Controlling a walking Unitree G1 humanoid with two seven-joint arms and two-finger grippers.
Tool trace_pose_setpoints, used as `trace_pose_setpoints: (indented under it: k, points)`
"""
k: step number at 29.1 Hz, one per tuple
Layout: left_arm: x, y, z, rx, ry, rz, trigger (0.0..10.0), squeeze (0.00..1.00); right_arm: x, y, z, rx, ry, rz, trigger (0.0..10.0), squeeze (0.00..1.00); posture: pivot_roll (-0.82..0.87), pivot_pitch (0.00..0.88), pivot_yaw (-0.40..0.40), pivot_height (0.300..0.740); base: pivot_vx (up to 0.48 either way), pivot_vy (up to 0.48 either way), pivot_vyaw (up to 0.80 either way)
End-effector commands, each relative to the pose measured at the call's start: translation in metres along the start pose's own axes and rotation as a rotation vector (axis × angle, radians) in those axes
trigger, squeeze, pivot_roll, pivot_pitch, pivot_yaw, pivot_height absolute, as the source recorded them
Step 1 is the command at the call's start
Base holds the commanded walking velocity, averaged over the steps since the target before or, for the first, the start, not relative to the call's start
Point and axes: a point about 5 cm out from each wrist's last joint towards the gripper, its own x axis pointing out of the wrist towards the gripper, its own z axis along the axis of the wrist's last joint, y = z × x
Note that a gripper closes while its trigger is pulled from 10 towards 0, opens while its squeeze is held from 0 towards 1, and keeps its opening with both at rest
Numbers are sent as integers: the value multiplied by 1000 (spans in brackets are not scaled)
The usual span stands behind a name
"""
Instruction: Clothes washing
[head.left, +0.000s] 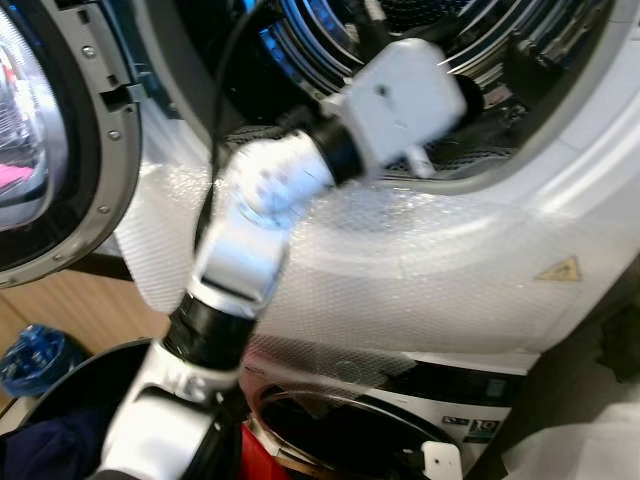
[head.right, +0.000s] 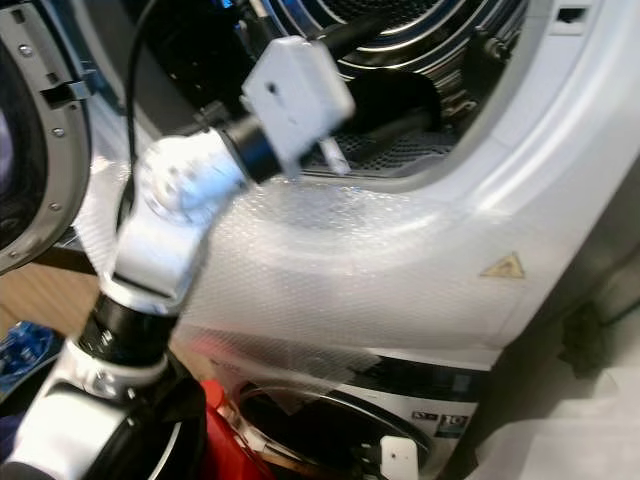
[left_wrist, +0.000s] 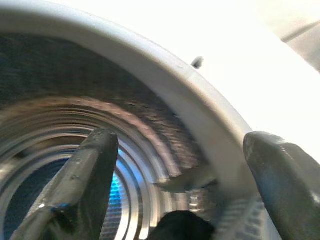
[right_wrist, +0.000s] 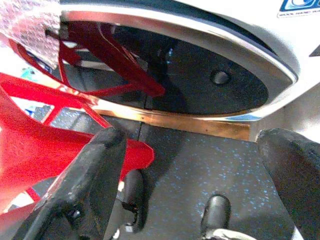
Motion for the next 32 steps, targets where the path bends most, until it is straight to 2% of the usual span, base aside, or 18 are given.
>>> trace_pose_setpoints:
  k: [1, 4, 5, 6, 7, 8, 9, 10, 11, 15, 16, 22, 23, 24, 27, 28, 29, 32]
  points:
    - [-16, 17, 1, 9, 24, 167, 10000, 1000, 0, 2, -1, 0, 8, -1, 10000, 0, 224, 0, 84, 740, 0, 0, 0]
    - [-38, 23, 0, -41, 23, 336, 10000, 1000, 0, 2, 0, -11, 10, -2, 10000, 0, 240, 0, 75, 740, 0, 0, 0]
    - [-38, 23, 0, -41, 23, 336, 10000, 1000, 0, 2, 0, -11, 10, -2, 10000, 0, 240, 0, 75, 740, 0, 0, 0]
    - [-49, 21, -2, -63, 34, 375, 10000, 86, 1, 2, 1, -16, 8, -1, 10000, 0, 240, 0, 75, 740, 0, 0, 0]
    - [-57, 21, -3, -72, 46, 394, 10000, 0, 1, 3, 2, -23, 6, 2, 10000, 0, 255, 0, 69, 740, 0, 0, 0]
    - [-63, 20, -4, -76, 57, 407, 10000, 0, 1, 3, 3, -27, 4, 3, 10000, 0, 255, 0, 69, 740, 0, 0, 0]
    - [-76, 15, -9, -92, 100, 421, 10000, 0, 1, 3, 4, -36, 3, 5, 10000, 0, 265, 0, 65, 740, 0, 0, 0]
    - [-80, 12, -12, -98, 121, 419, 10000, 0, 1, 3, 4, -38, 3, 5, 10000, 0, 265, 0, 65, 740, 0, 0, 0]
    - [-91, 3, -16, -98, 158, 386, 10000, 0, 2, 3, 5, -48, 4, 8, 10000, 0, 274, 0, 59, 740, 0, 0, 0]
    - [-106, -11, -16, -80, 199, 321, 10000, 0, 2, 5, 5, -68, 5, 20, 10000, 0, 289, 0, 59, 740, 0, 0, 0]
    - [-118, -16, -18, -71, 246, 323, 10000, 0, 2, 6, 5, -71, 5, 22, 10000, 0, 281, 0, 68, 740, 0, 0, 0]
    - [-155, -19, -26, -50, 415, 421, 10000, 0, 1, 6, 3, -48, 3, 7, 10000, 0, 249, 0, 98, 740, 0, 0, 0]
    - [-168, -23, -30, -47, 473, 441, 10000, 0, 1, 5, 0, -42, 10, 0, 10000, 0, 246, 0, 103, 740, 0, 0, 0]
    - [-168, -23, -30, -47, 473, 441, 10000, 0, 1, 5, 0, -42, 10, 0, 10000, 0, 246, 0, 103, 740, 0, 0, 0]
    - [-194, -32, -34, -58, 588, 485, 10000, 0, -2, 3, -8, -39, 27, -8, 10000, 0, 243, 0, 108, 740, 0, 0, 0]
    - [-205, -35, -36, -62, 635, 507, 10000, 0, -2, 2, -9, -40, 31, -11, 10000, 0, 243, 0, 108, 740, 0, 0, 0]
    - [-223, -38, -37, -53, 715, 546, 10000, 0, -3, 0, -12, -41, 38, -16, 10000, 0, 247, 0, 106, 740, 0, 0, 0]
    - [-250, -46, -38, -52, 828, 593, 10000, 0, -3, -3, -14, -45, 44, -20, 10000, 0, 256, 0, 102, 740, 0, 0, 0]
